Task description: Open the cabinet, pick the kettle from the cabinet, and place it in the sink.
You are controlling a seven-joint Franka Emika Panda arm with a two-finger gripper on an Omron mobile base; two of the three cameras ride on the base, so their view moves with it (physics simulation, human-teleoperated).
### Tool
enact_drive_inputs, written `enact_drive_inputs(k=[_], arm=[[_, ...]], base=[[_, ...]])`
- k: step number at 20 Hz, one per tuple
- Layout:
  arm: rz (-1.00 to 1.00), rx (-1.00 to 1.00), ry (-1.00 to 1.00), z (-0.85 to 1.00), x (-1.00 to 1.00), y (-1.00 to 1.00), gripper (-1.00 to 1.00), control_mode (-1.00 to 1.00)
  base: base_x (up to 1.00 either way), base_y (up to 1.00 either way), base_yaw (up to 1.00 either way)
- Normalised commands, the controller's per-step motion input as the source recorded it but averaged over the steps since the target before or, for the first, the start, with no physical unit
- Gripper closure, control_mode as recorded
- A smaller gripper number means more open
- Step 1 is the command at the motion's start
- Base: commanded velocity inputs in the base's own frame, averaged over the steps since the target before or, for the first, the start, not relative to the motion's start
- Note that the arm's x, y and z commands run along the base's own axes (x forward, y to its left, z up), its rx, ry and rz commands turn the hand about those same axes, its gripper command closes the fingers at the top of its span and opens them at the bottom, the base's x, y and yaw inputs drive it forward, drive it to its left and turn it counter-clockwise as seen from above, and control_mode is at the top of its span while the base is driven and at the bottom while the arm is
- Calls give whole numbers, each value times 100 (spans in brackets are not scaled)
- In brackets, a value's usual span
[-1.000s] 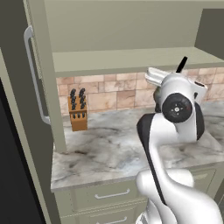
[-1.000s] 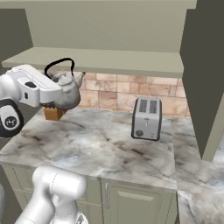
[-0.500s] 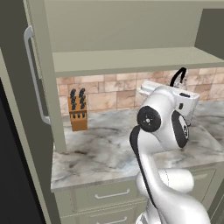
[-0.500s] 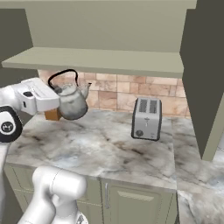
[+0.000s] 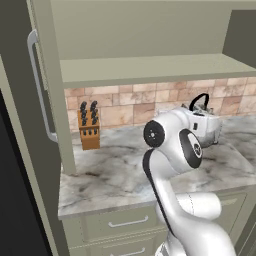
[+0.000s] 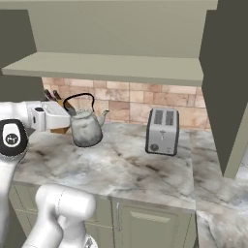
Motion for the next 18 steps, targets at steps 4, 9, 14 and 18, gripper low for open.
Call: enact_drive_inputs(k=[4, 9, 14, 18], arm=[[-1, 4, 19, -39, 10, -12, 100, -100], [0, 9, 4, -42, 2, -14, 100, -100], [0, 13, -2, -39, 0, -8, 100, -100], [0, 9, -9, -30, 7, -1, 100, -100]], base=[[0, 0, 0], [0, 0, 0], [0, 0, 0], [0, 0, 0]])
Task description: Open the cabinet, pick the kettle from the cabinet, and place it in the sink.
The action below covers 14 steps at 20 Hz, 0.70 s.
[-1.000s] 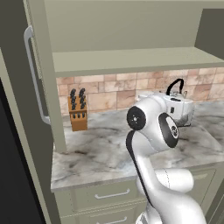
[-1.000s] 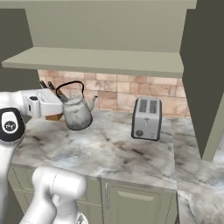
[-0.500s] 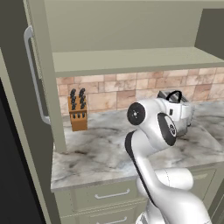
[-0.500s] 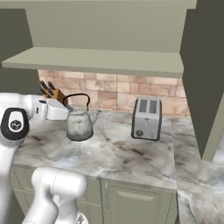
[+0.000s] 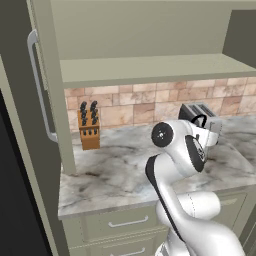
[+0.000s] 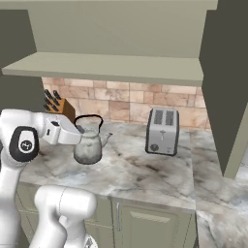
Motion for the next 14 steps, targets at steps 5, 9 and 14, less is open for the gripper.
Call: enact_drive_inputs(k=[5, 9, 14], arm=[[0, 0, 0, -14, 16, -1, 100, -100], [0, 0, 0, -10, 12, 0, 100, -100], [0, 0, 1, -4, 2, 0, 100, -100]], base=[[0, 0, 0], [0, 0, 0], [0, 0, 0]])
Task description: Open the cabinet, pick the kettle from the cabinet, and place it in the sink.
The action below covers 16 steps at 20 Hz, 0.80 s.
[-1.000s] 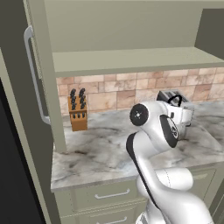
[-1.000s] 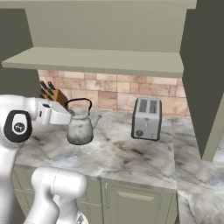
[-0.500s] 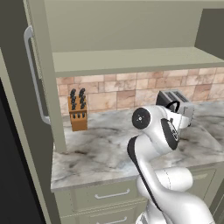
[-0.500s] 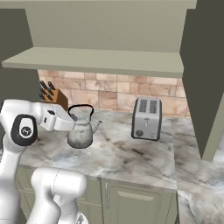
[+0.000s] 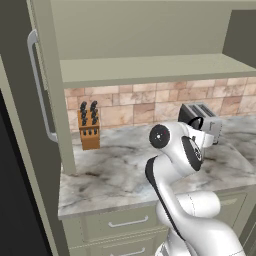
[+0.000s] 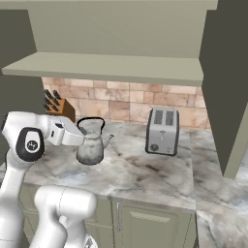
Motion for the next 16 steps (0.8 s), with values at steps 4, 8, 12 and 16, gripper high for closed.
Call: enact_drive_inputs(k=[4, 8, 12, 16], arm=[[0, 0, 0, 0, 0, 0, 100, -100], [0, 0, 0, 0, 0, 0, 100, -100], [0, 0, 0, 0, 0, 0, 100, -100], [0, 0, 0, 0, 0, 0, 100, -100]], base=[[0, 0, 0], [0, 0, 0], [0, 0, 0], [0, 0, 0]])
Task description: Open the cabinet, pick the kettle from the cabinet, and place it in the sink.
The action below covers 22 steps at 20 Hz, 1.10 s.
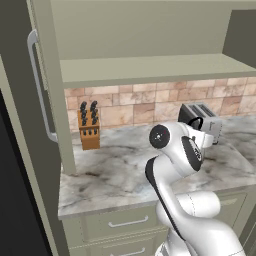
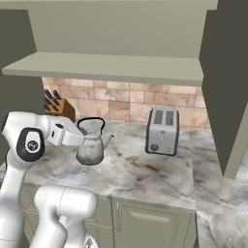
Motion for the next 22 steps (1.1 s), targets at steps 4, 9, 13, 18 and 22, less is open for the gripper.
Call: enact_drive_inputs(k=[4, 9, 13, 18, 22], arm=[[0, 0, 0, 0, 0, 0, 100, -100], [0, 0, 0, 0, 0, 0, 100, -100], [0, 0, 0, 0, 0, 0, 100, 100], [0, 0, 0, 0, 0, 0, 100, 100], [0, 0, 0, 0, 0, 0, 100, 100]], base=[[0, 0, 0], [0, 0, 0], [0, 0, 0], [0, 0, 0], [0, 0, 0]])
